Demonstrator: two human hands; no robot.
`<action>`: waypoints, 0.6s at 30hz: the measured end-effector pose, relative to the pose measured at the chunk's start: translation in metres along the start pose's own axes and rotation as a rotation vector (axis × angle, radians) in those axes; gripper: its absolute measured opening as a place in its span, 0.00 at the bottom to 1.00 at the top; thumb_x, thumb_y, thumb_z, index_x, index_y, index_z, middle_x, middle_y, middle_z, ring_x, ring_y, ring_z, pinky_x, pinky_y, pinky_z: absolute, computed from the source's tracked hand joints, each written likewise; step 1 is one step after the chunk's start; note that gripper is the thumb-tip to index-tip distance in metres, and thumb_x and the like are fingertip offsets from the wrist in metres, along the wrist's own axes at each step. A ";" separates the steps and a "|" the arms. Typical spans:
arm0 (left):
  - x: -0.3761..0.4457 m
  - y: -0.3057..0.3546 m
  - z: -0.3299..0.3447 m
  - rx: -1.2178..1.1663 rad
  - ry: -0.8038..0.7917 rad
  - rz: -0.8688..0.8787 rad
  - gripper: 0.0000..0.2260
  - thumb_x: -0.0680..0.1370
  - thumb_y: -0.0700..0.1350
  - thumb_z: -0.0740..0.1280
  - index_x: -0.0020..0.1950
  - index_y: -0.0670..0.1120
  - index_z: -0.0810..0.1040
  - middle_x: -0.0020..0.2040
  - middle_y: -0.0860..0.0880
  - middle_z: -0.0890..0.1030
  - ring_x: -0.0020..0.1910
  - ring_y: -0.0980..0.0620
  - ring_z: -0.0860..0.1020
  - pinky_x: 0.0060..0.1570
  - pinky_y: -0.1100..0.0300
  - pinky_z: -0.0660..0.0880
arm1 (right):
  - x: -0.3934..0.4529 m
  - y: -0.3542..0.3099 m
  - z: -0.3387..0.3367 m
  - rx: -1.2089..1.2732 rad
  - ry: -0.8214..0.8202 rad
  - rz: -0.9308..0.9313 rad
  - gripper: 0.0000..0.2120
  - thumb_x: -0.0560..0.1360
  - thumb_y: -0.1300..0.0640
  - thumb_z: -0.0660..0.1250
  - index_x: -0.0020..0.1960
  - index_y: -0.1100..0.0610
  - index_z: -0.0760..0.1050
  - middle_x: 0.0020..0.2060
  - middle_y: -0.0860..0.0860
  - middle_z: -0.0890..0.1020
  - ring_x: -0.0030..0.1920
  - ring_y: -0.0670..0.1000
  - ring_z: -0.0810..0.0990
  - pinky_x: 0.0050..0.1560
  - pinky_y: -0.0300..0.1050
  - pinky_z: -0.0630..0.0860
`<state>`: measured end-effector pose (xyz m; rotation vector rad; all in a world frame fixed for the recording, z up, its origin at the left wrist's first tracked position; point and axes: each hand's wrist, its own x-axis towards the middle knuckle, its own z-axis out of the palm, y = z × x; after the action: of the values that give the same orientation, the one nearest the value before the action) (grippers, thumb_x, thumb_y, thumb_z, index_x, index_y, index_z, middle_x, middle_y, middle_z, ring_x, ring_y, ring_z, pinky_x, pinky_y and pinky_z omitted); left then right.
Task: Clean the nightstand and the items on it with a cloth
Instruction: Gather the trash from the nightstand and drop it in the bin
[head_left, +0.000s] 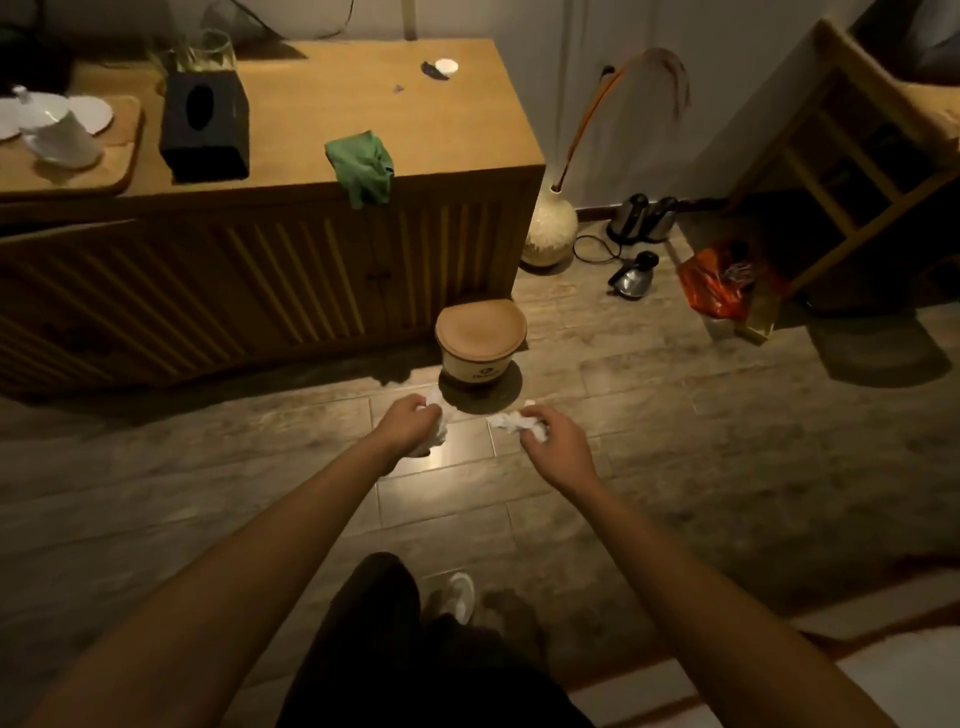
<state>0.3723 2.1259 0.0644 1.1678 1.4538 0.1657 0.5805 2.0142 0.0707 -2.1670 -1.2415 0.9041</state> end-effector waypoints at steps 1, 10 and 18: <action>0.015 0.009 -0.002 -0.008 0.001 -0.010 0.10 0.82 0.49 0.61 0.59 0.46 0.75 0.54 0.43 0.77 0.48 0.46 0.80 0.34 0.59 0.79 | 0.019 -0.004 -0.001 0.006 -0.006 0.006 0.16 0.77 0.57 0.68 0.64 0.53 0.79 0.61 0.51 0.82 0.60 0.52 0.80 0.56 0.39 0.72; 0.186 0.088 -0.009 -0.024 0.026 -0.061 0.06 0.81 0.48 0.60 0.51 0.46 0.74 0.45 0.47 0.77 0.37 0.53 0.75 0.21 0.68 0.69 | 0.211 -0.031 0.010 -0.019 -0.062 0.029 0.13 0.76 0.56 0.69 0.60 0.51 0.80 0.57 0.50 0.84 0.57 0.52 0.81 0.51 0.40 0.72; 0.291 0.116 -0.011 -0.021 0.030 -0.165 0.04 0.81 0.47 0.61 0.55 0.49 0.71 0.47 0.45 0.79 0.42 0.46 0.79 0.40 0.54 0.80 | 0.335 -0.023 0.022 -0.087 -0.145 0.102 0.14 0.77 0.56 0.68 0.62 0.51 0.79 0.58 0.52 0.84 0.58 0.54 0.81 0.59 0.49 0.78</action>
<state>0.4869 2.3952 -0.0486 1.0275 1.5637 0.0843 0.6756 2.3211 -0.0305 -2.2854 -1.2686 1.0853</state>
